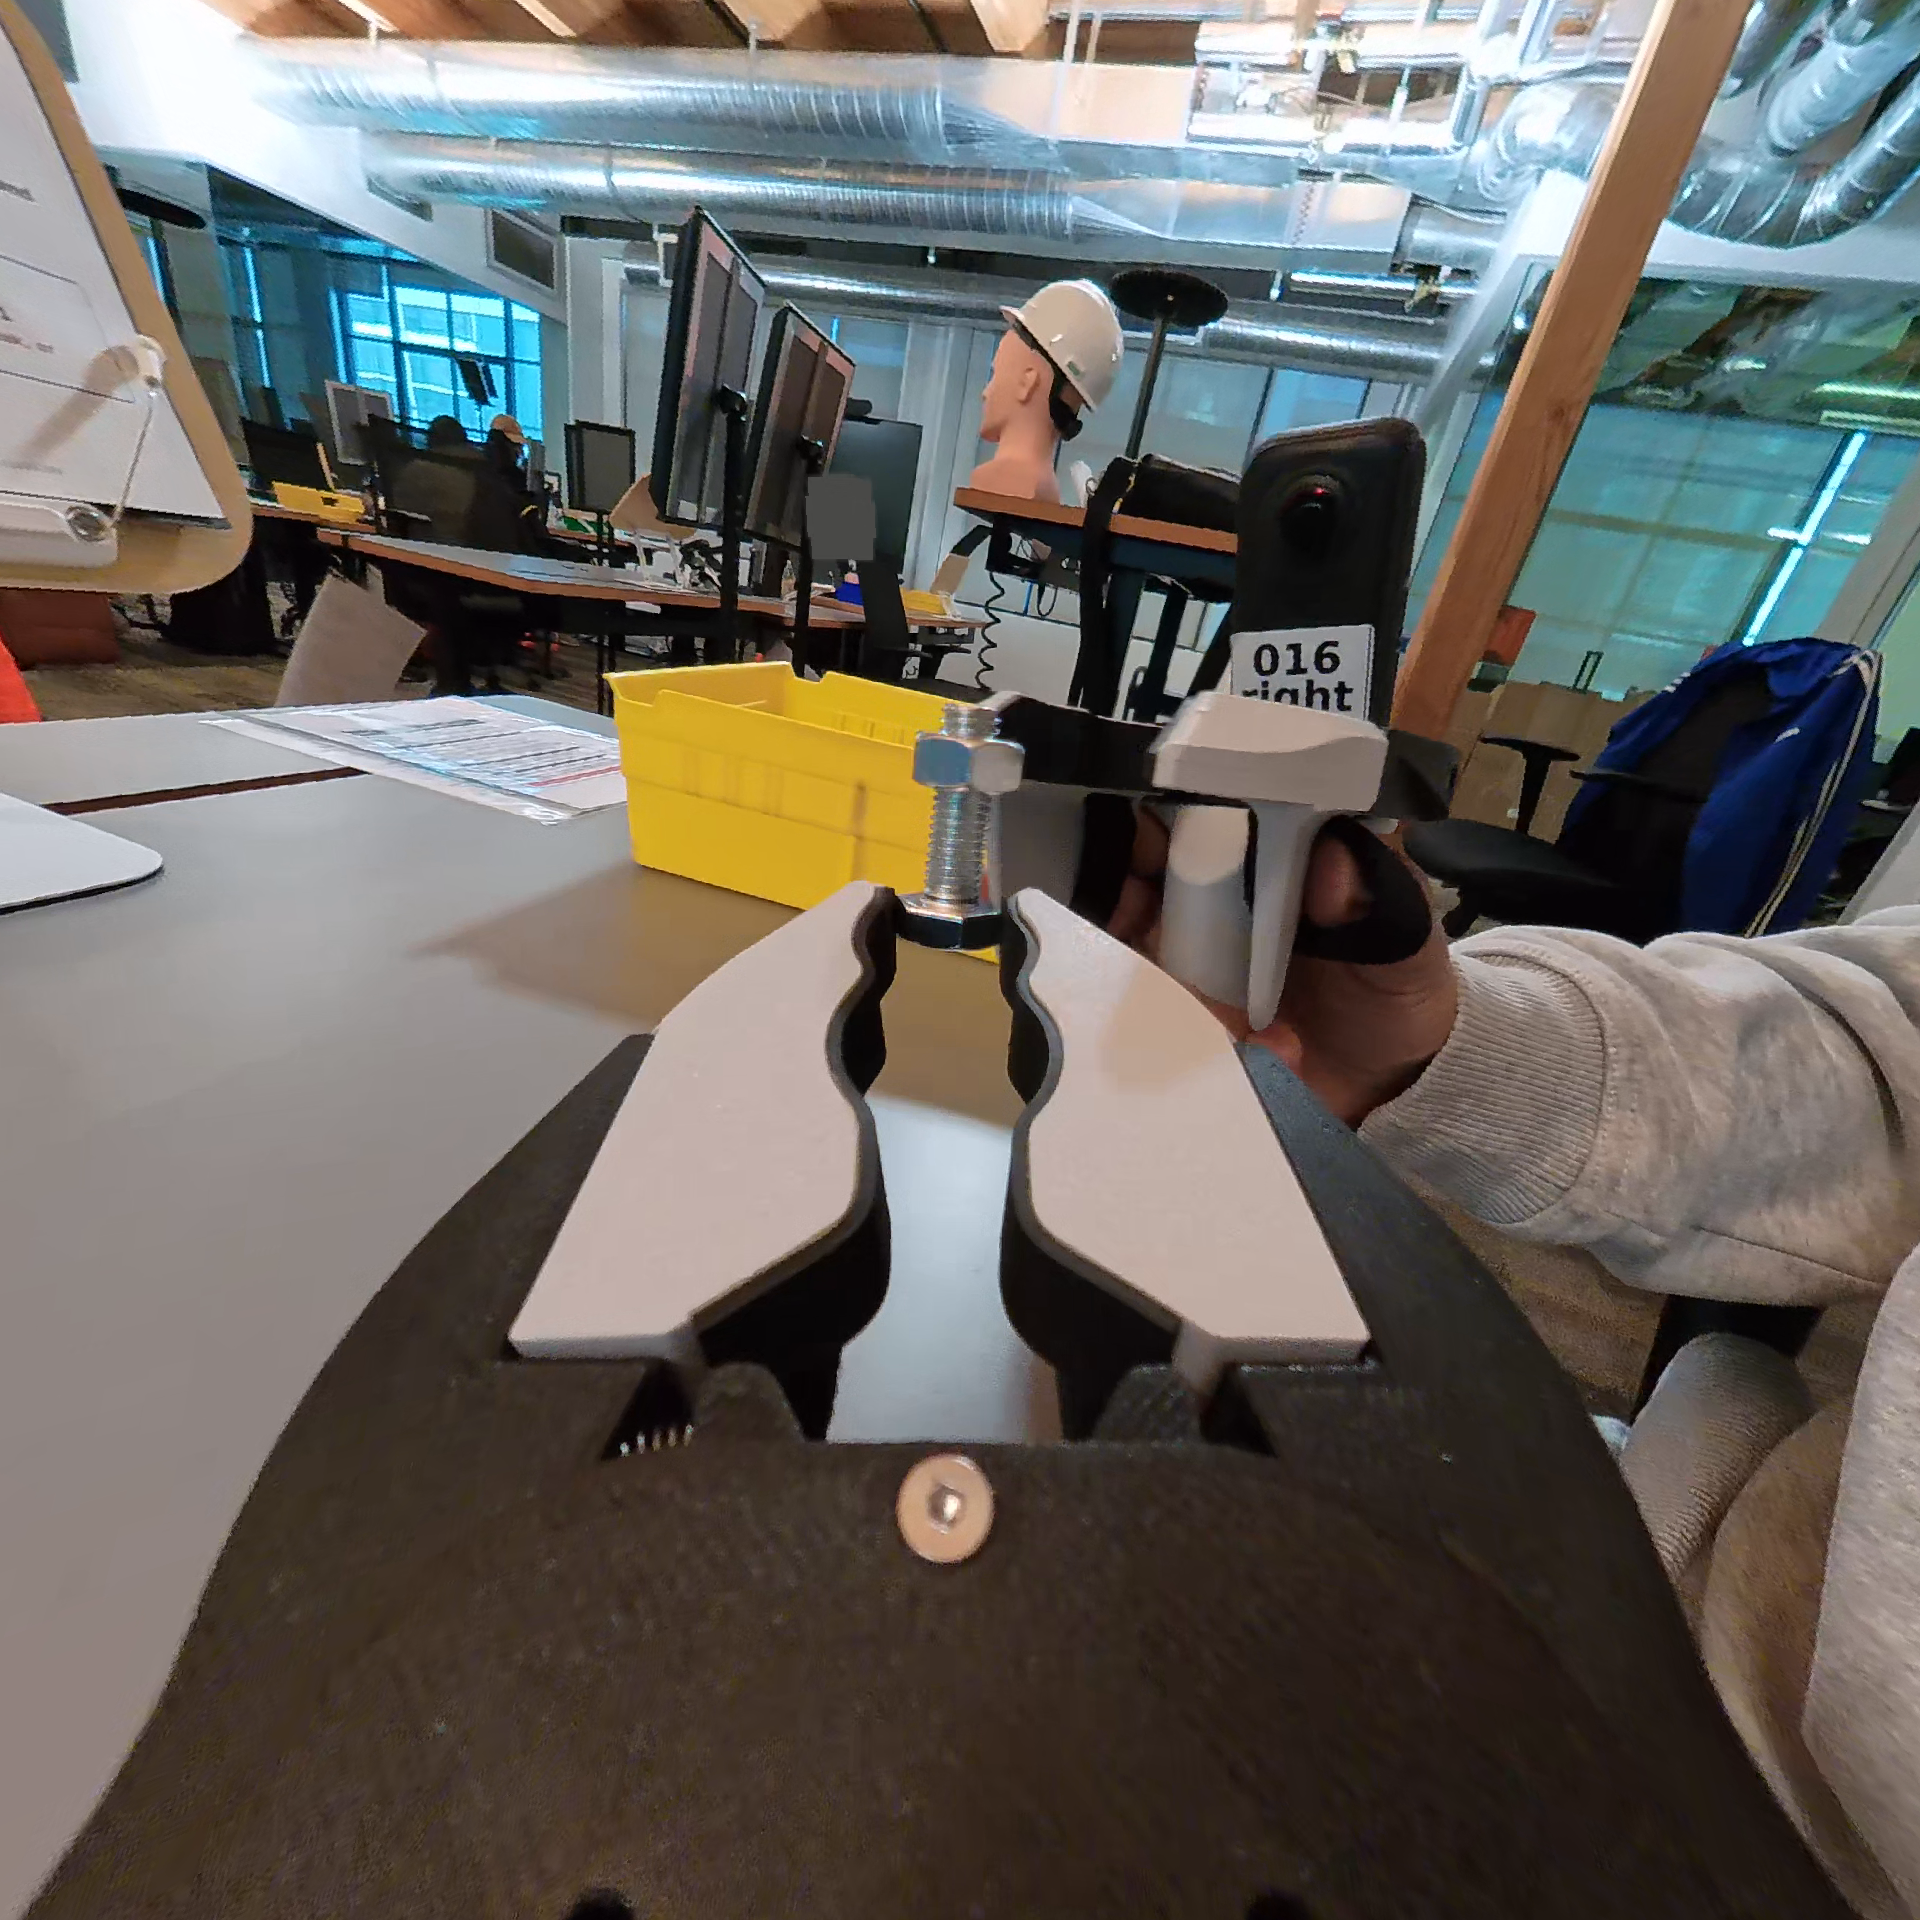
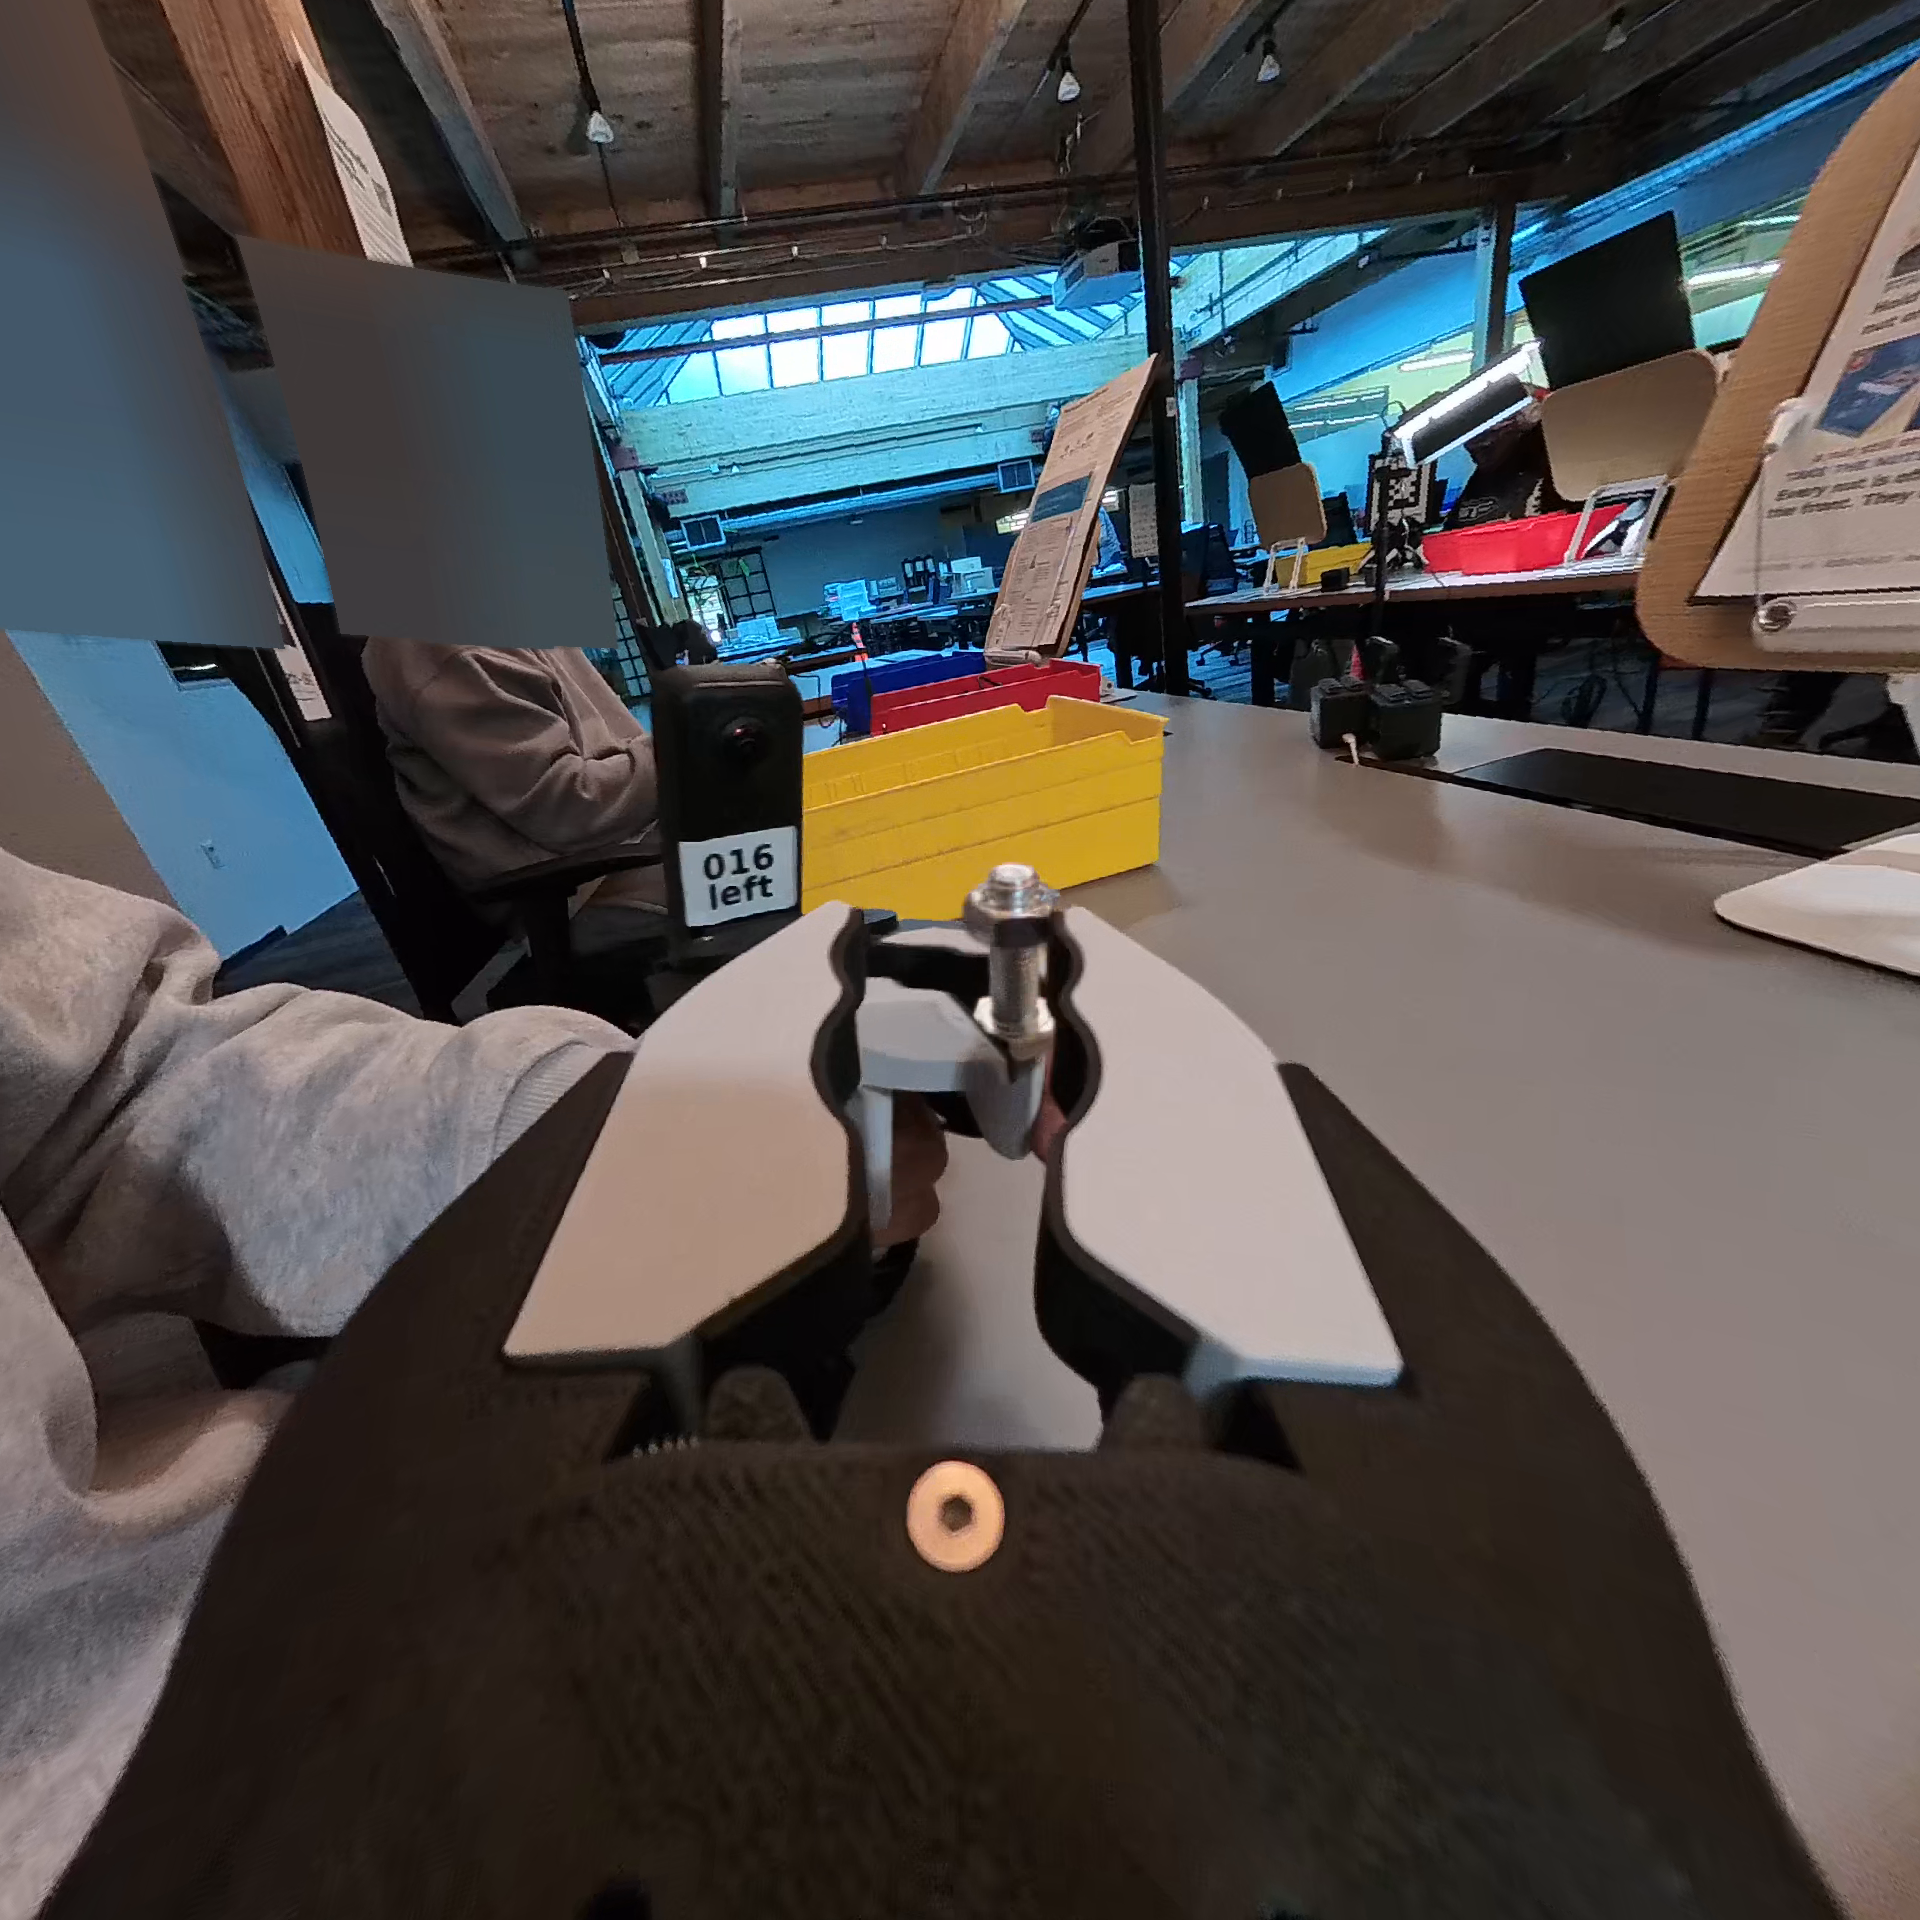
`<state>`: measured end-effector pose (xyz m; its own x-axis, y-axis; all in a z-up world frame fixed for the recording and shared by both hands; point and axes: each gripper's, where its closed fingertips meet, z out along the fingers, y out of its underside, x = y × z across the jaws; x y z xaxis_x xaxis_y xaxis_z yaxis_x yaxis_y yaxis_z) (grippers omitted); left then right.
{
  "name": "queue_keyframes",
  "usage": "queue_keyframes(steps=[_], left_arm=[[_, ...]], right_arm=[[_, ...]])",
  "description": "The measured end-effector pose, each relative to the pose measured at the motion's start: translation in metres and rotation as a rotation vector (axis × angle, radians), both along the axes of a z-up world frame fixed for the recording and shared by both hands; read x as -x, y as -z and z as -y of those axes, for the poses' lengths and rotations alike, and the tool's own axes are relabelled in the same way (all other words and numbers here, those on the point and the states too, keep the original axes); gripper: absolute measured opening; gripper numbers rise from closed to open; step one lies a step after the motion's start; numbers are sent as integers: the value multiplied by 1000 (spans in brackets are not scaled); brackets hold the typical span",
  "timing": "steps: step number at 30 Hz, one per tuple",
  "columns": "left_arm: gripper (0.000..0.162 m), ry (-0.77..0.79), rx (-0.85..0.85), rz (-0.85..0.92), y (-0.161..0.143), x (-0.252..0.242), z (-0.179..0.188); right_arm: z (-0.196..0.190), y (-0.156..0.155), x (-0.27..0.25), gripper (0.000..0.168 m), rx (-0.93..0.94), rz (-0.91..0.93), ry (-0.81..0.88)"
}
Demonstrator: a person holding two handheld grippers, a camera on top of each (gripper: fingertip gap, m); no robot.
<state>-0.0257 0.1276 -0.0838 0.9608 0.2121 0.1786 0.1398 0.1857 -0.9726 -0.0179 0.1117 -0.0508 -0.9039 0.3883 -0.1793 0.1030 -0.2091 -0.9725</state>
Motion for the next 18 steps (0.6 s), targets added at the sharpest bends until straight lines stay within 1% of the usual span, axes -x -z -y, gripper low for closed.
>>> queue_keyframes(steps=[4,6,11,12,16,18], left_arm=[[21,-15,-21,22,-1,5,3],[21,-16,-21,23,-1,5,4],[21,-7,-13,17,0,3,1],[21,-7,-13,17,0,3,1],[21,-10,-20,21,-1,3,2],[21,-8,-20,19,-1,3,2]], right_arm=[[-1,-2,-4,21,7,-7,-22],[-3,-4,-2,21,15,-12,-4],[-5,-4,3,29,35,12,17],[-5,-4,2,28,34,7,16],[0,-4,-6,15,5,-30,-11],[3,0,-6,14,-26,-36,-13]])
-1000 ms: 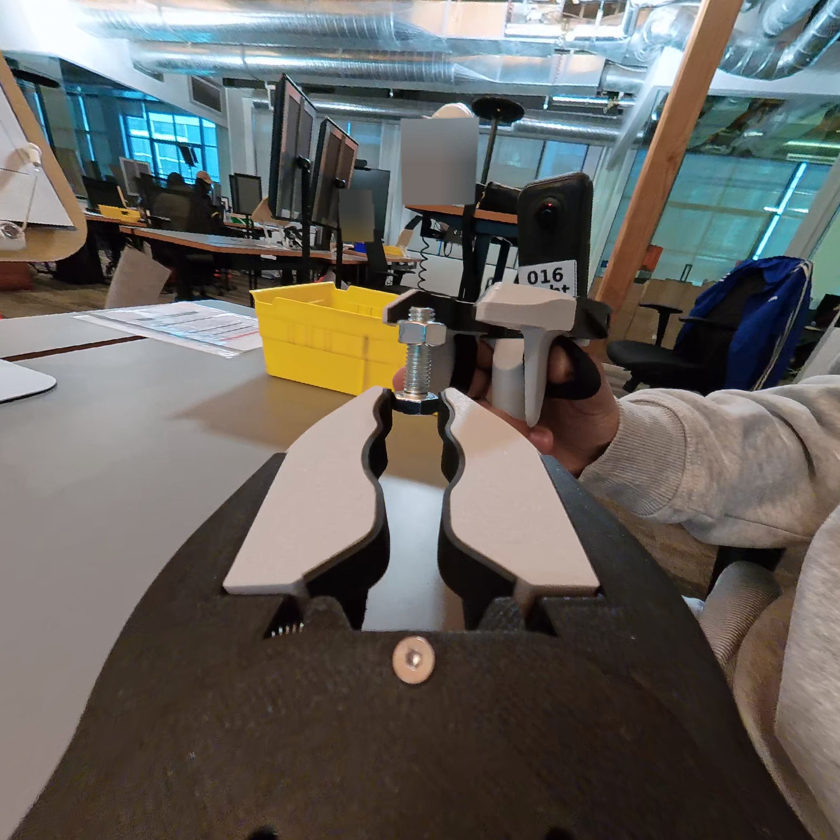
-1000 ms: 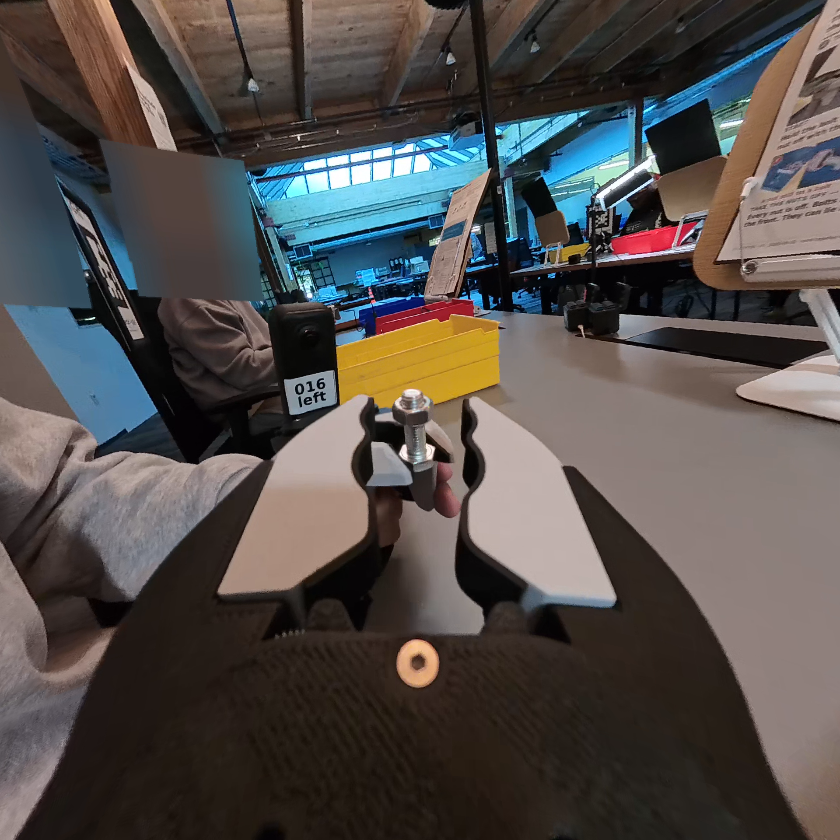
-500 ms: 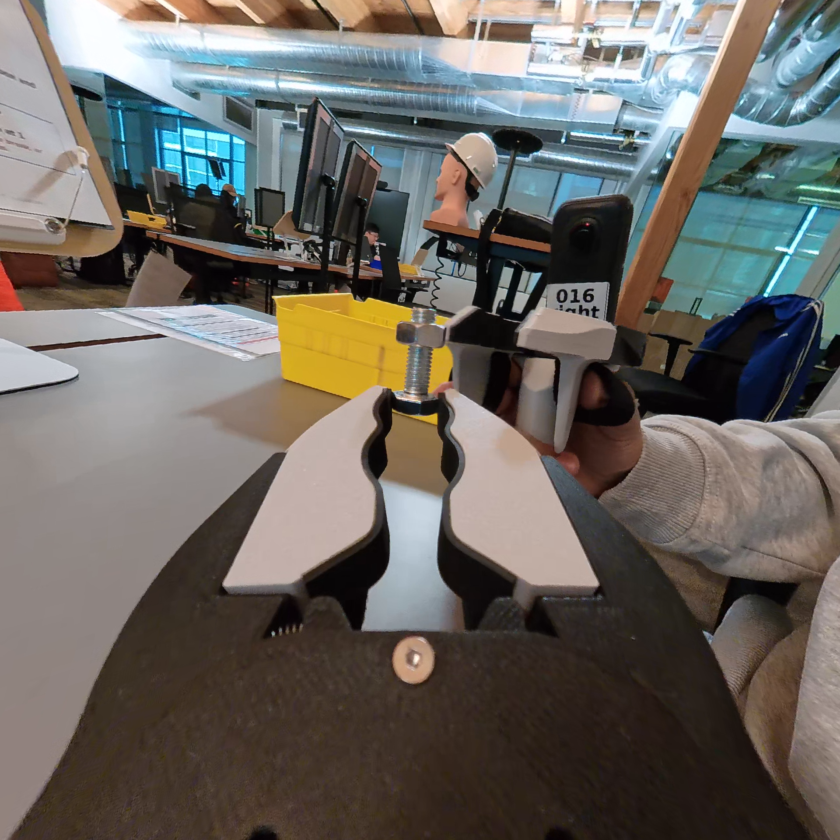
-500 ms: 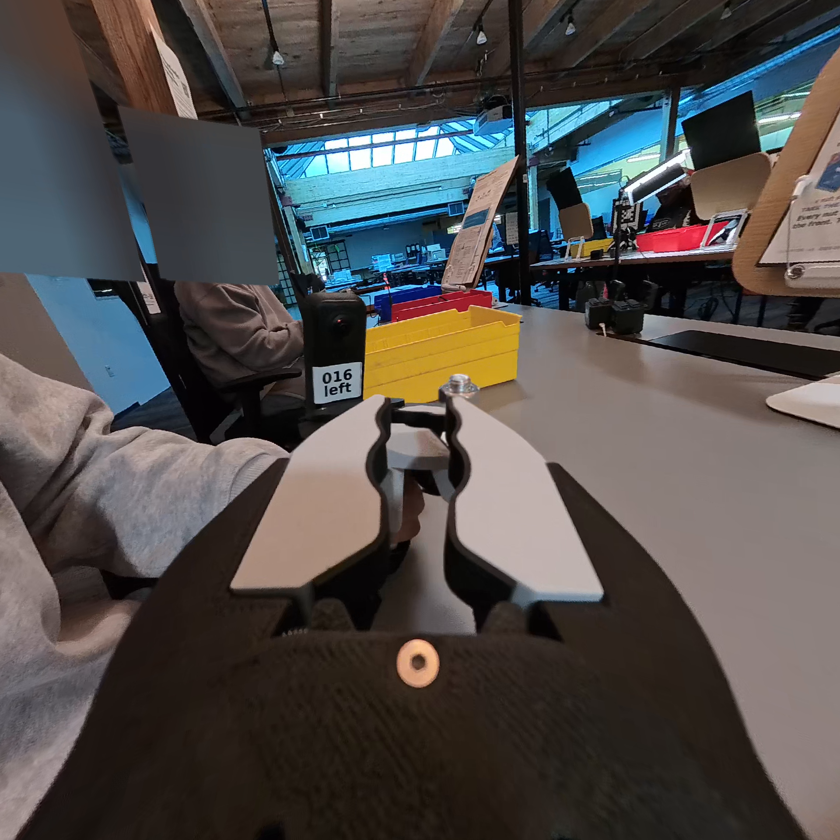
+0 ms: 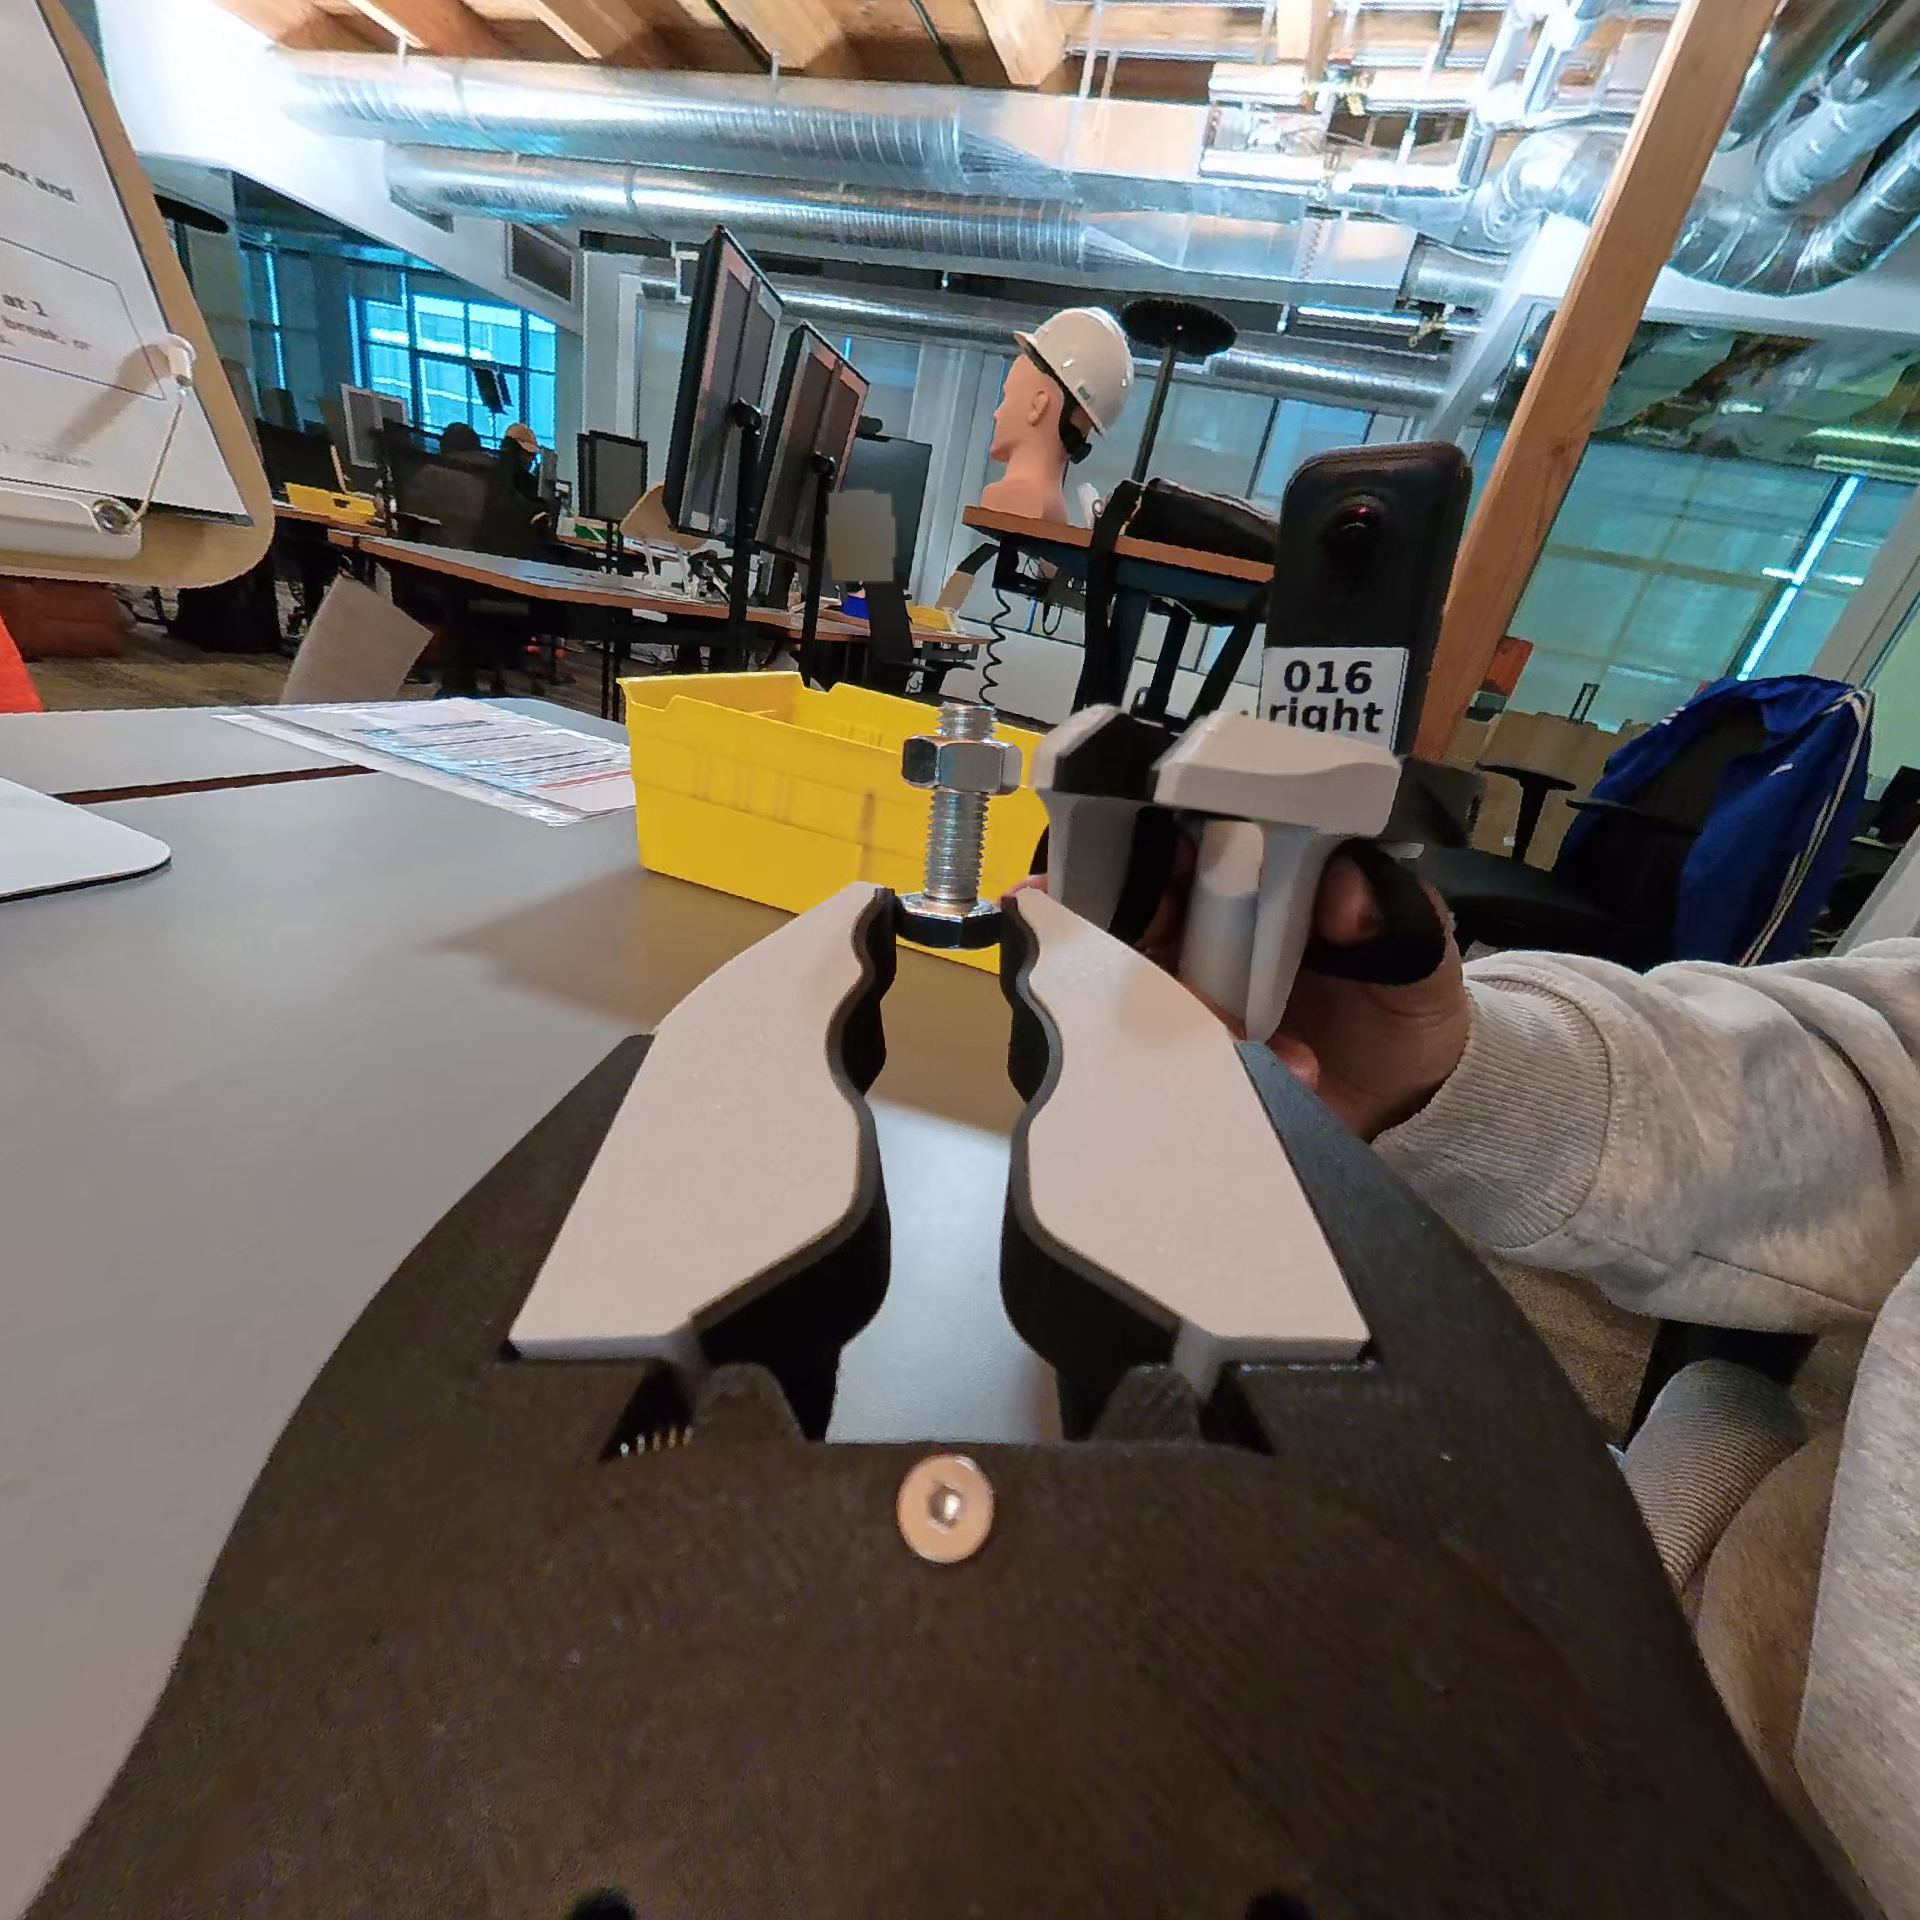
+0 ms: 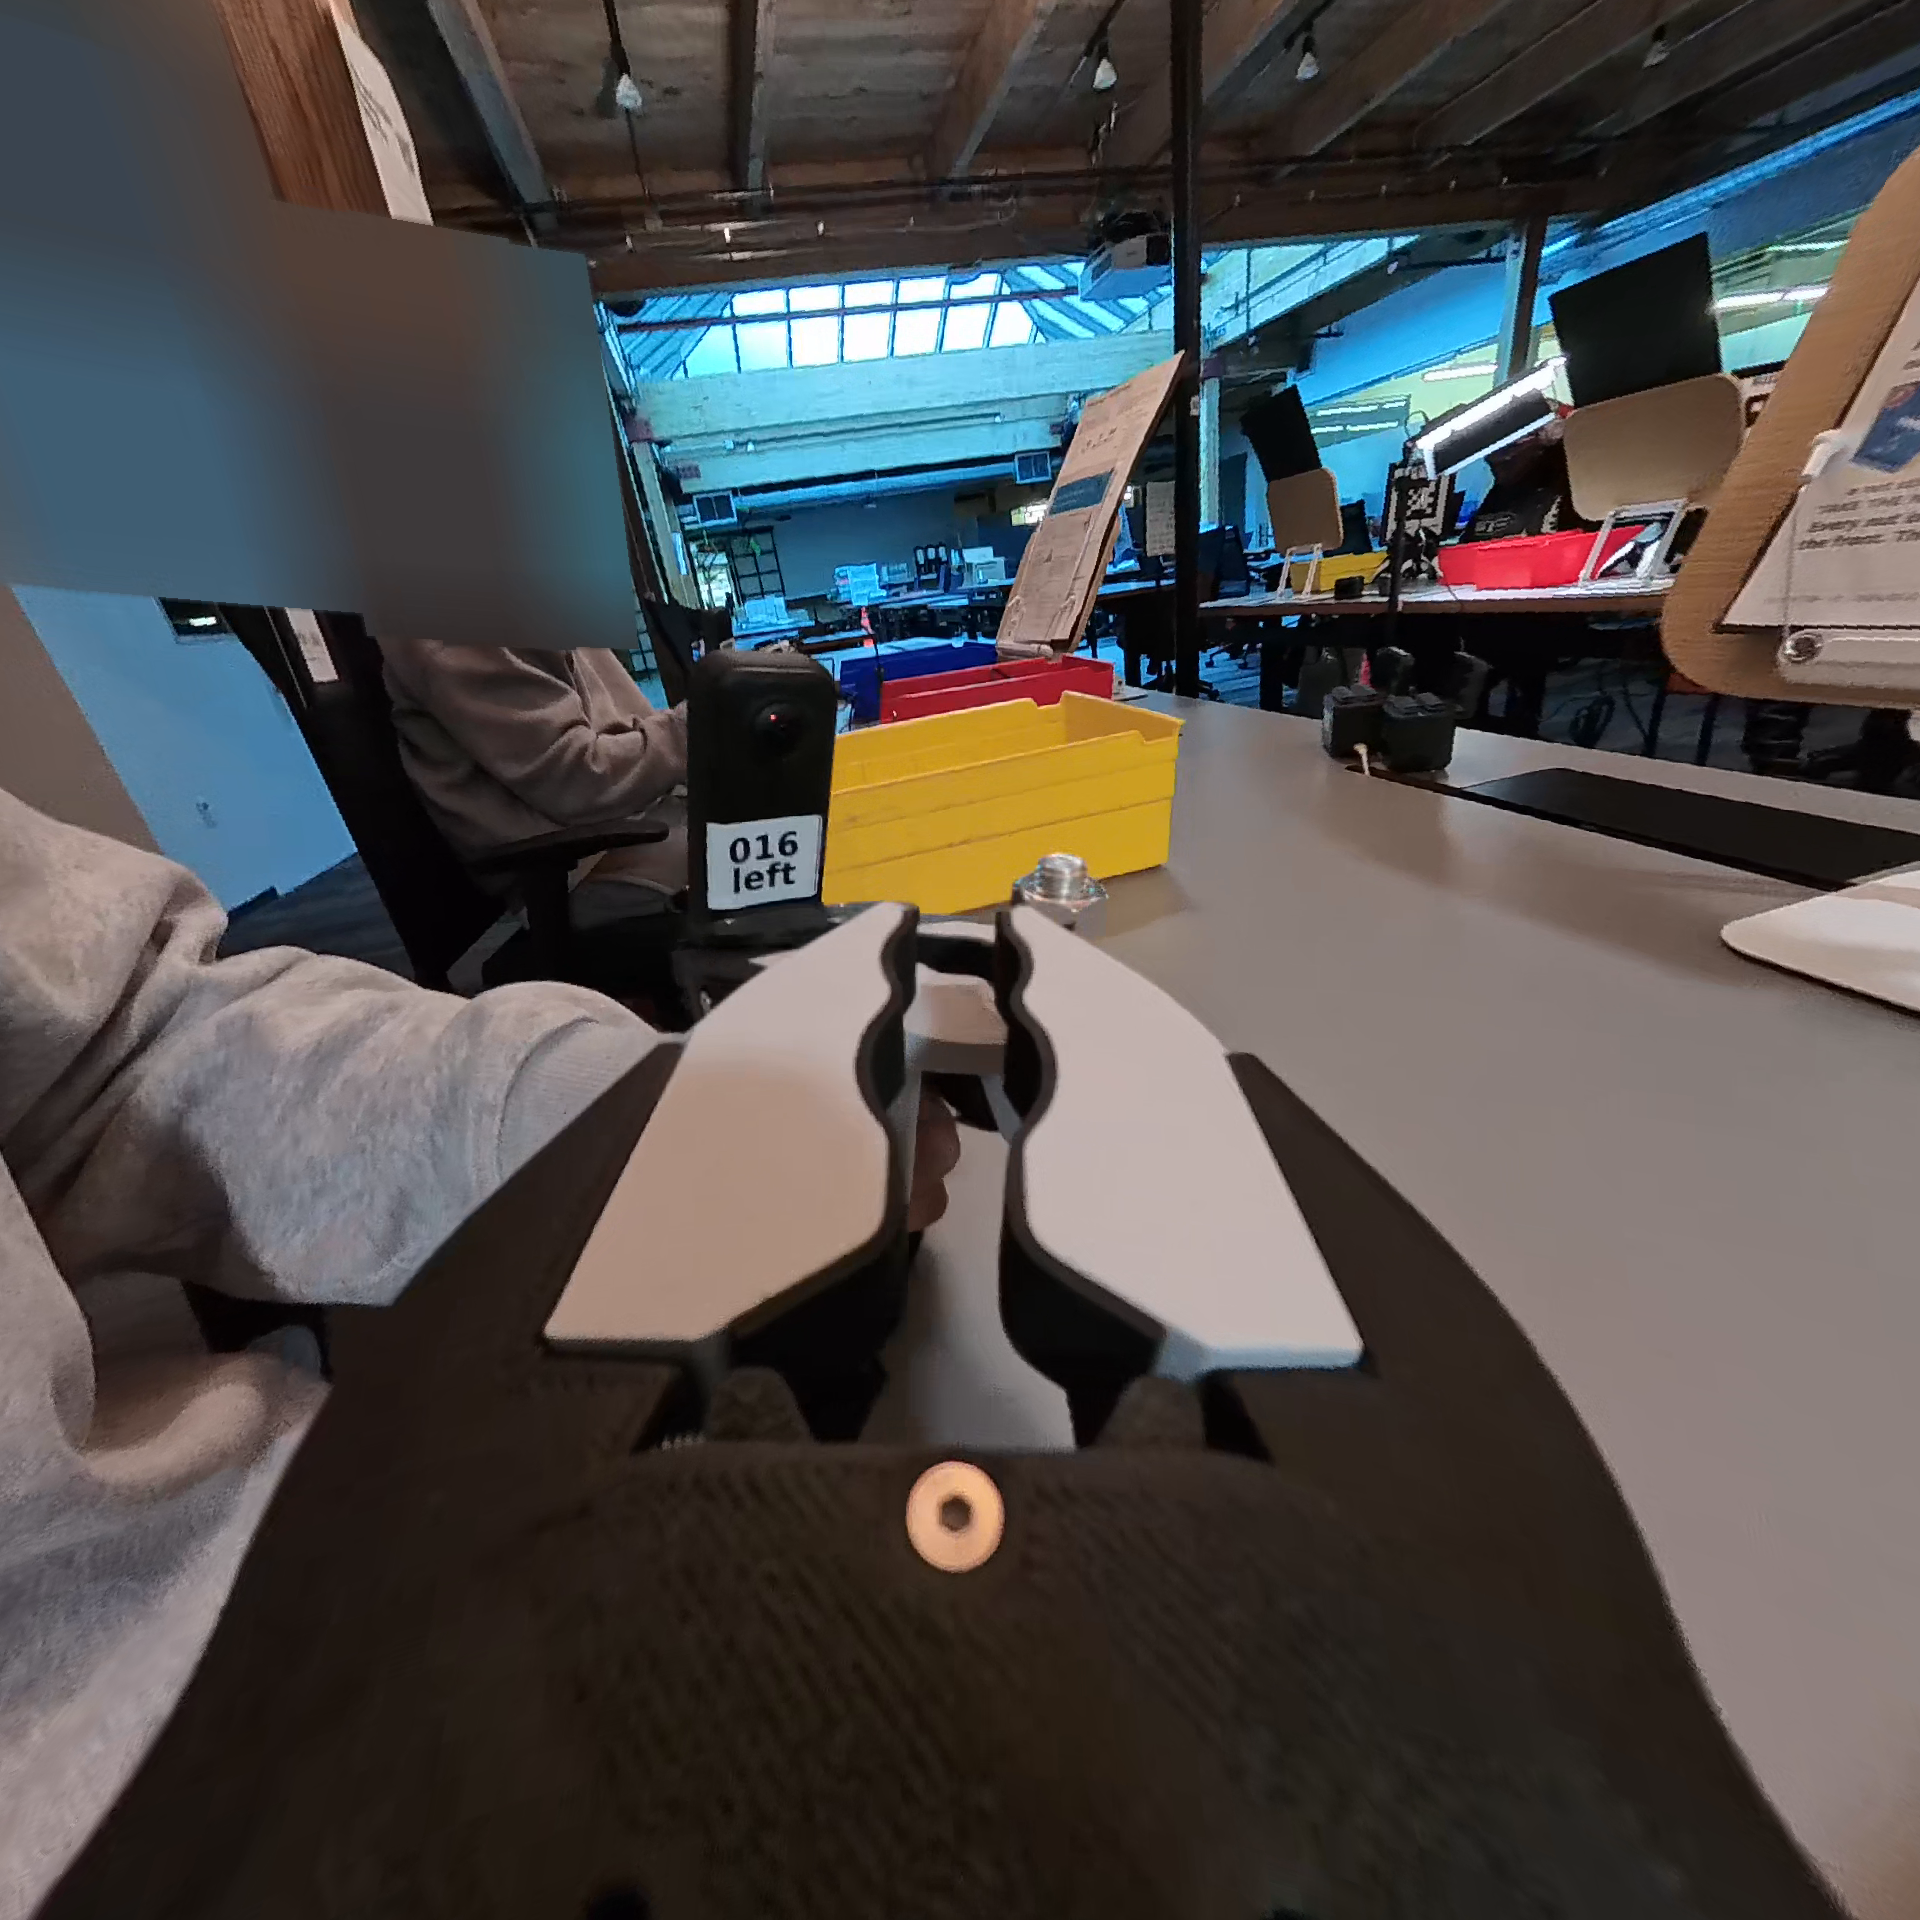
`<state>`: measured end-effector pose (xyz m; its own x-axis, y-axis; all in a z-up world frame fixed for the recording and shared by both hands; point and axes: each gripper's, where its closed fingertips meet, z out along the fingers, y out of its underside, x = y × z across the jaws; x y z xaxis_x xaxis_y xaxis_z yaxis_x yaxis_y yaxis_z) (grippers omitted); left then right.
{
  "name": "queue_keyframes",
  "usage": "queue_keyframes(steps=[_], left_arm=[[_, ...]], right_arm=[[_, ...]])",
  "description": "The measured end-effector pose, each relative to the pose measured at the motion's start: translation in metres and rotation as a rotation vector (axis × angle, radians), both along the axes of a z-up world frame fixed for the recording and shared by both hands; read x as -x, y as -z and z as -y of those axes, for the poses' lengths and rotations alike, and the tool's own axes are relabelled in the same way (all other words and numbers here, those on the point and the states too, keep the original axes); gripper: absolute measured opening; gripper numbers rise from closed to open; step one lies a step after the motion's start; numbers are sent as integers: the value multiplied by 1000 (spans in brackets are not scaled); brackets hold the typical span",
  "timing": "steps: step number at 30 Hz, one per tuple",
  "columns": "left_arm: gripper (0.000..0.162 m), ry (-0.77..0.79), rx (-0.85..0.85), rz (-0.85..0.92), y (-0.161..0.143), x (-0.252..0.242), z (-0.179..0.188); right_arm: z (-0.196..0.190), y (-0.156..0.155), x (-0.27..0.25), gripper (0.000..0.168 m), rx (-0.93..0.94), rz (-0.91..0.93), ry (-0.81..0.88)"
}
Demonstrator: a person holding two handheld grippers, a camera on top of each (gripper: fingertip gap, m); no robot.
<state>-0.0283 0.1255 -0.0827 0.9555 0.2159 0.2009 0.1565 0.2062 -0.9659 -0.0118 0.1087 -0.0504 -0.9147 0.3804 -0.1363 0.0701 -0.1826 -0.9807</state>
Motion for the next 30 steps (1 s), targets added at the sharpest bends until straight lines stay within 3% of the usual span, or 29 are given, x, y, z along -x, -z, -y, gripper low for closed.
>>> queue_keyframes(steps=[9,15,21,23,26,30], left_arm=[[21,0,1,-4,0,0,0],[21,1,-5,3,-1,0,0],[21,3,-7,2,-1,-1,-1],[21,4,-15,5,-2,-1,0],[21,7,-27,16,-3,-1,1],[21,-3,-50,34,-5,2,3]], right_arm=[[-4,0,10,41,20,9,59],[-6,-6,5,24,26,-33,59],[-1,-4,1,22,10,-39,38],[1,-1,3,28,-3,-37,51],[0,1,11,57,-4,-20,106],[2,-4,6,53,7,-51,97]])
